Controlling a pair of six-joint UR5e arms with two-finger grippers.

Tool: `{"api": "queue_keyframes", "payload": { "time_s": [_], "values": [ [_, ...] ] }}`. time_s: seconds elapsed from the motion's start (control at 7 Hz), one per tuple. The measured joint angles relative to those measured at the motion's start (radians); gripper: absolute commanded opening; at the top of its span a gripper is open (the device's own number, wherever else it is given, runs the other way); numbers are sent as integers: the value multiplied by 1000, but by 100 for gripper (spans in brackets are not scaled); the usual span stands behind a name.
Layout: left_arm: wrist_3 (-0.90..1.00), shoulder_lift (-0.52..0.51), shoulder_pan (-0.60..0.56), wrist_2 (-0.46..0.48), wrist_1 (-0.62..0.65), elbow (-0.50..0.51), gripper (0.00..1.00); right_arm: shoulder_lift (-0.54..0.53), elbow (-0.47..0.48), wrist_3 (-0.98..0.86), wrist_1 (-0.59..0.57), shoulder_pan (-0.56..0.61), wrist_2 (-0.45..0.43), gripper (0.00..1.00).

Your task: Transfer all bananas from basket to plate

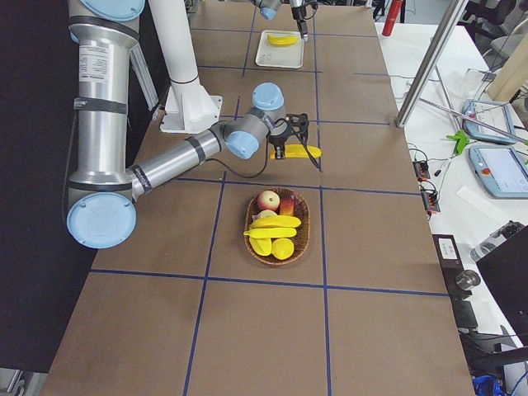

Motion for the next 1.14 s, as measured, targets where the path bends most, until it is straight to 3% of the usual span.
{"api": "queue_keyframes", "payload": {
  "time_s": [0.29,0.71,1.14],
  "values": [
    [-224,-74,5,-7,-39,-47,100,144,-1,203,2,-203,-219,3],
    [-590,-265,127,-5,-91,-85,99,279,-14,276,5,-482,-509,3],
    [-695,-389,243,6,-83,-83,99,342,-33,278,6,-551,-584,3]
  ]
}}
